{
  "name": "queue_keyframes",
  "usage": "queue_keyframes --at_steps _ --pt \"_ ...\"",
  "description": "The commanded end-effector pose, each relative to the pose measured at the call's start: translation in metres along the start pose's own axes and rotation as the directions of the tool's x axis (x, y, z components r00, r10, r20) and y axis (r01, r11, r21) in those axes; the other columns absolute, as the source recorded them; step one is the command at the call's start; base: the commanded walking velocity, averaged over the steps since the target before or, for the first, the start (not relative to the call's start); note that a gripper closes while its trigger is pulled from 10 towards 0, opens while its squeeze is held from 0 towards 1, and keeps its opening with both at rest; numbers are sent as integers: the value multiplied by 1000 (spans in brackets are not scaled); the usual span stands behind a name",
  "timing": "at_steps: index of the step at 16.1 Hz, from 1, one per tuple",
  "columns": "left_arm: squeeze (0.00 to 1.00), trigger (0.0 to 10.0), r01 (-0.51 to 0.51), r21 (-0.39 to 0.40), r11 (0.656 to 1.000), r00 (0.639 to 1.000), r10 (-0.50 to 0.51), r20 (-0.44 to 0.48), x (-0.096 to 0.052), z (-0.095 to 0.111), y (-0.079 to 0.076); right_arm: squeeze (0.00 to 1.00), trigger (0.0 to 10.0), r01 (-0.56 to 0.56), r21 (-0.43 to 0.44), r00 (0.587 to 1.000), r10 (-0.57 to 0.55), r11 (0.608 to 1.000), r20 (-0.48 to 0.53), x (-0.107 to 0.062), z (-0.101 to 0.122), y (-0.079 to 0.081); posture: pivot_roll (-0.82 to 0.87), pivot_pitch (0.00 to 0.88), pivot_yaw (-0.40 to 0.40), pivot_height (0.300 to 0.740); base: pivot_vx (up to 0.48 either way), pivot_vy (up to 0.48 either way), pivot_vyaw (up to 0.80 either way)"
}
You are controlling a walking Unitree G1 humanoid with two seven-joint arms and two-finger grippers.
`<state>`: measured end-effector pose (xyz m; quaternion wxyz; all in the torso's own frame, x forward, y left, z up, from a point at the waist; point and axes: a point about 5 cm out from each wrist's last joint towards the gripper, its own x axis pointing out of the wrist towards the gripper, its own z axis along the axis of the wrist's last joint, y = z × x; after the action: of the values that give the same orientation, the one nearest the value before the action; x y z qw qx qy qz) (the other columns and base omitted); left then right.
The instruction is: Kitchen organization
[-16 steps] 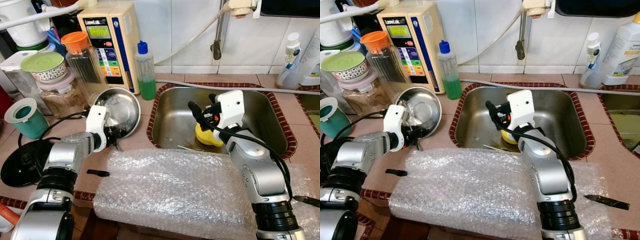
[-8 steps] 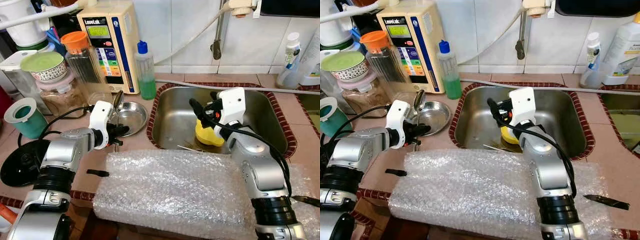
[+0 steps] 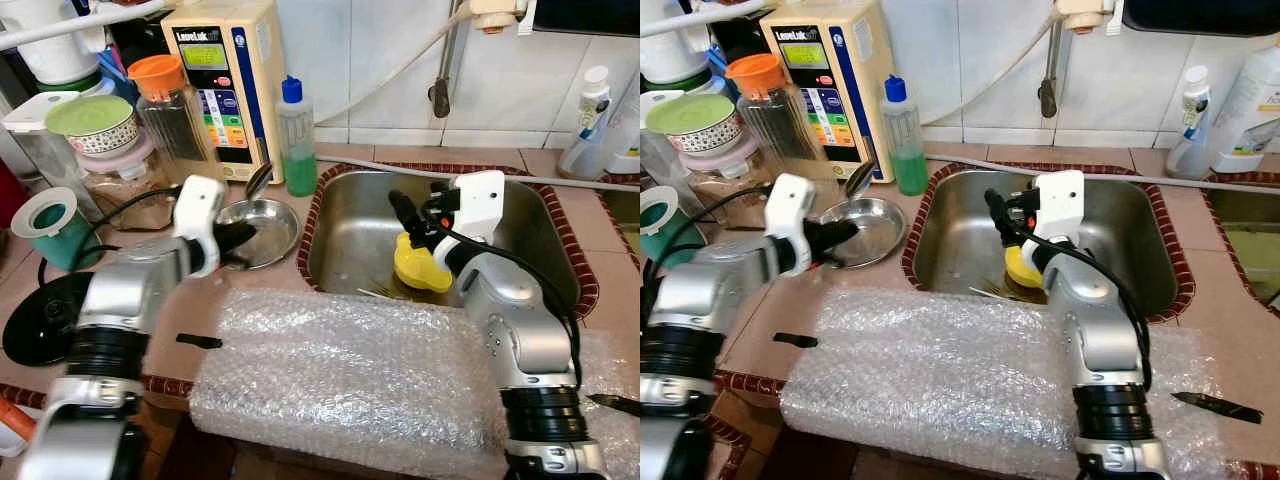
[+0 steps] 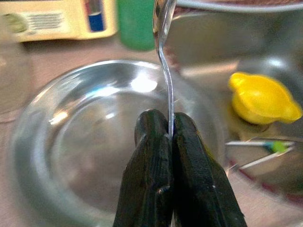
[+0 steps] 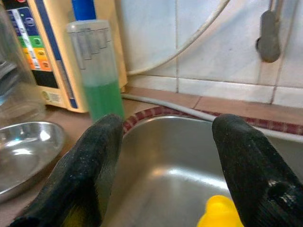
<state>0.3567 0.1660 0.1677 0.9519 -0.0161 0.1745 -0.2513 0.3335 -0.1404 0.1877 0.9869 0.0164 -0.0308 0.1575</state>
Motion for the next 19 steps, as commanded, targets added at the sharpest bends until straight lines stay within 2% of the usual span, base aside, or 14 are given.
queue_keyframes --at_steps 1,2,3,4,6,8,10,12,14,17,18,19 --pt "0 0 5 1 1000 998 -5 57 -1 11 -3 0 10000 -21 -4 1000 21 1000 16 2 6 3 9 0 91 740 0 0 0" --pt "0 0 20 -15 1000 996 -19 90 1 13 -8 0 10000 -18 -3 1000 18 1000 19 2 6 3 3 0 98 740 0 0 0" --pt "0 0 38 -44 998 984 -30 173 3 20 -14 0 10000 -6 36 999 5 999 32 2 7 2 -1 0 99 740 0 0 0" --pt "0 0 58 -65 996 981 -45 186 4 21 -18 0 10000 -12 78 999 9 997 39 2 7 2 -3 0 97 740 0 0 0" --pt "0 0 168 -117 979 967 -141 215 13 22 -35 0 10000 -79 243 996 64 967 70 2 7 10 -5 0 94 740 0 0 0" --pt "0 0 237 -125 964 952 -204 229 19 24 -47 0 10000 -174 312 984 154 934 88 -1 10 17 -19 0 93 740 0 0 0" --pt "0 0 340 -132 931 925 -306 226 24 26 -66 0 10000 -256 322 967 241 912 85 -11 13 16 -39 0 94 740 0 0 0" --pt "0 0 413 -158 897 897 -371 240 24 29 -77 0 10000 -268 329 963 256 905 80 -15 13 12 -54 0 90 740 0 0 0" --pt "0 0 541 -192 819 833 -491 255 25 30 -100 0 10000 -297 341 954 288 892 77 -22 15 4 -74 0 91 740 0 0 0" --pt "0 0 594 -193 781 800 -550 240 26 26 -114 0 10000 -307 340 951 299 889 77 -24 17 0 -82 0 88 740 0 0 0" --pt "0 0 594 -193 781 800 -550 240 26 26 -114 0 10000 -307 340 951 299 889 77 -24 17 0 -82 0 88 740 0 0 0" --pt "0 0 606 -196 771 792 -563 235 27 24 -119 949 10000 -321 341 946 314 883 77 -26 18 0 -80 0 81 740 0 0 0"
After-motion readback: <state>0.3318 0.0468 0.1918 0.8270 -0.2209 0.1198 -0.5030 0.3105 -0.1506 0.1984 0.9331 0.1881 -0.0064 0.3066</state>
